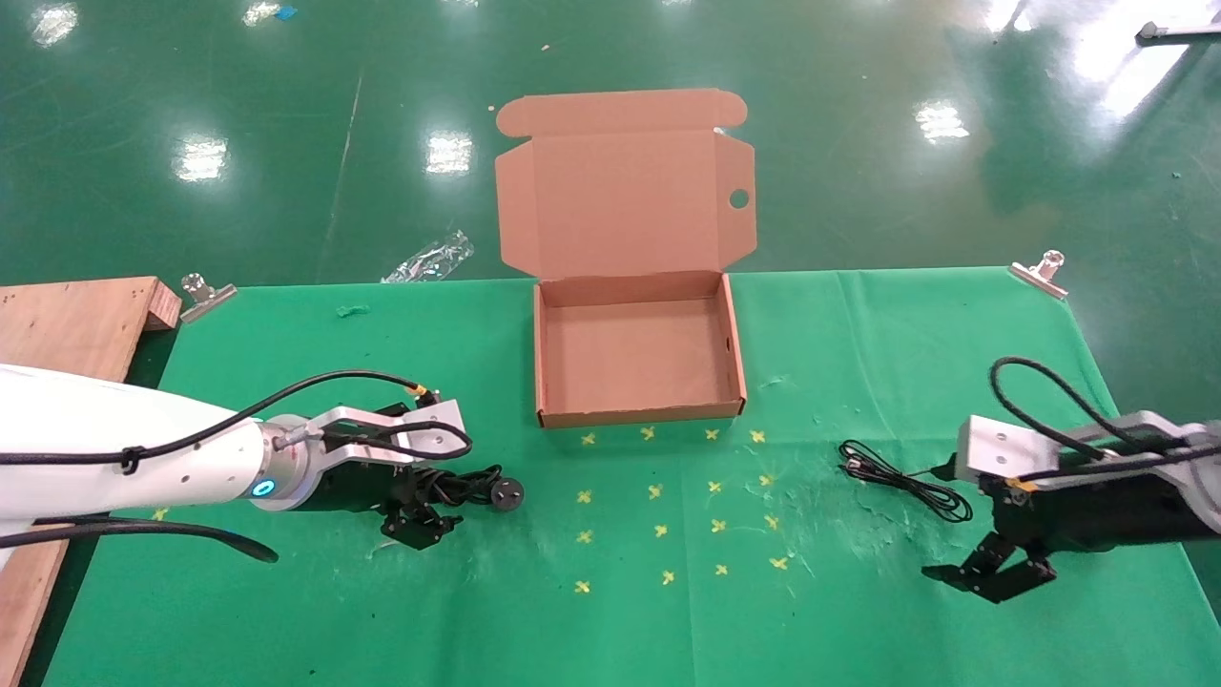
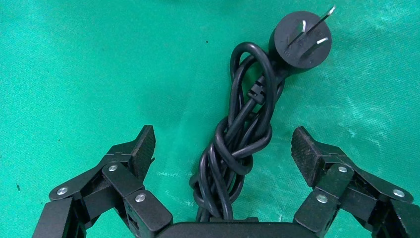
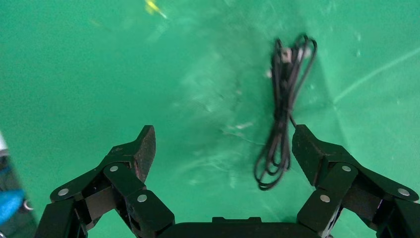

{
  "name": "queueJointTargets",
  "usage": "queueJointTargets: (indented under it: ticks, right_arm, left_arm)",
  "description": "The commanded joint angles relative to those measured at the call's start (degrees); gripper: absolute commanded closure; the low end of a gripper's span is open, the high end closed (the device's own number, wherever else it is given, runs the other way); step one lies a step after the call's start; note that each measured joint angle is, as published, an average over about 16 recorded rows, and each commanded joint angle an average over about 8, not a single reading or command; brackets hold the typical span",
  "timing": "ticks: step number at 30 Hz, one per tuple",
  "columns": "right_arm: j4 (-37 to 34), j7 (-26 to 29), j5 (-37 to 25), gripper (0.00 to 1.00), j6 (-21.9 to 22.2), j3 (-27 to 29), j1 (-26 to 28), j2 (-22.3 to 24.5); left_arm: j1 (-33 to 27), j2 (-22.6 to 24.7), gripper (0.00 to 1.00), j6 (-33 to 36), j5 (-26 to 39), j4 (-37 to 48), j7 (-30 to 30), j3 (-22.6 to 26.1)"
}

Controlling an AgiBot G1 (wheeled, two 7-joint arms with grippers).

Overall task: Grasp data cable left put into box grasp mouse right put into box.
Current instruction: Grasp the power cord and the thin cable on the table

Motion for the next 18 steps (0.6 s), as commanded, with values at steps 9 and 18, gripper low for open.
queueJointTargets:
  ticks: [9,18]
  right_arm:
    - [-20.51,-14.04,-3.99,0.0,7.9,-1.41,6.02,-7.14]
    - [-28.63,-18.86,-5.04,0.38,14.24,-1.54,7.28,-9.97]
  left_arm:
    - [0.0,0.0,0.0,0.0,0.0,0.0,0.0,0.0]
    - [0.01,-0.01,0.55,-0.02,-0.03,0.02,0.01,-0.01]
